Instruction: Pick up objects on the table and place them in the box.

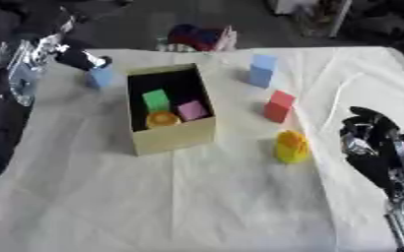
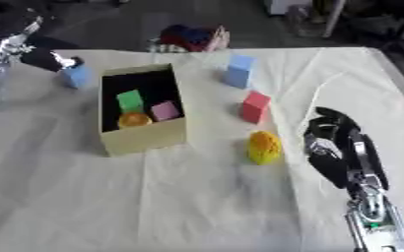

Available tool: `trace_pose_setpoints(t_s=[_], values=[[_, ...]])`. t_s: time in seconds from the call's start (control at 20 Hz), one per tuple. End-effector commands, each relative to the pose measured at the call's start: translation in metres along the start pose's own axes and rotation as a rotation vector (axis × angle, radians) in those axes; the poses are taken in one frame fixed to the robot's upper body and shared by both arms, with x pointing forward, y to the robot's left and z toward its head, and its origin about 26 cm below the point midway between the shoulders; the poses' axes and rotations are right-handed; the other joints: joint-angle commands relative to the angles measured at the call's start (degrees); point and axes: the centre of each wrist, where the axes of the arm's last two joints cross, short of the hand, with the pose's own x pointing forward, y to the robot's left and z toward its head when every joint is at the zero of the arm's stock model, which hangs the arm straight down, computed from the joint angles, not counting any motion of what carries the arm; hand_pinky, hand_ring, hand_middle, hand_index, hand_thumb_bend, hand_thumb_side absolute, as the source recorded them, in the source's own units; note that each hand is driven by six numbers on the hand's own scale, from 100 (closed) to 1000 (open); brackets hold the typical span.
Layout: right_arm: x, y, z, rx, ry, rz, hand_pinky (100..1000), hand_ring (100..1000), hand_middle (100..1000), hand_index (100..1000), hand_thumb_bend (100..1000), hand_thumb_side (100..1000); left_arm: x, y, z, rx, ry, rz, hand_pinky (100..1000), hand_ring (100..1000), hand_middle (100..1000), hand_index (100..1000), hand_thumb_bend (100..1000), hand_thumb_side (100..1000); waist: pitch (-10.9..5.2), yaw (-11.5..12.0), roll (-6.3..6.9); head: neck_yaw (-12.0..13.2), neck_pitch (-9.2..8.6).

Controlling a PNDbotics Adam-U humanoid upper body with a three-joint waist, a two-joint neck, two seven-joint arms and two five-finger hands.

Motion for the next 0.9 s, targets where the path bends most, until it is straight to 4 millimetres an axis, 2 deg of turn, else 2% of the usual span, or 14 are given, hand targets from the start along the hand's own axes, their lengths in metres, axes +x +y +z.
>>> trace_pose_setpoints(t_s=[0.05,0.35,0.5,0.9], values=[[0.006,-0.004,-0.006,0.01,-0.03,0.003,749,626,626,801,100,208,-0.012,0.005,-0.005,0.035,0.093,0.002,805,744,780,870,588,499,0.54,-0.55,-0.74,0.8,0.22],[0.011,-0.002,-0.011,0.026,-0.052,-0.002,749,626,626,802,100,209,-0.027,0.001,-0.004,0.022,0.156,0.01,803,742,780,872,587,501,2.0,-2.34,-0.61,3.16,0.22],[0.014,-0.002,-0.015,0.033,-0.066,-0.005,749,626,626,802,100,209,-0.037,0.002,-0.003,0.027,0.202,0.019,799,737,774,869,560,463,3.09,-3.47,-0.56,5.09,0.22],[0.019,-0.003,-0.021,0.037,-0.089,-0.006,749,626,626,802,100,209,-0.056,0.007,0.001,0.097,0.288,0.044,799,734,770,869,540,453,5.28,-5.3,-0.41,9.64,0.22]])
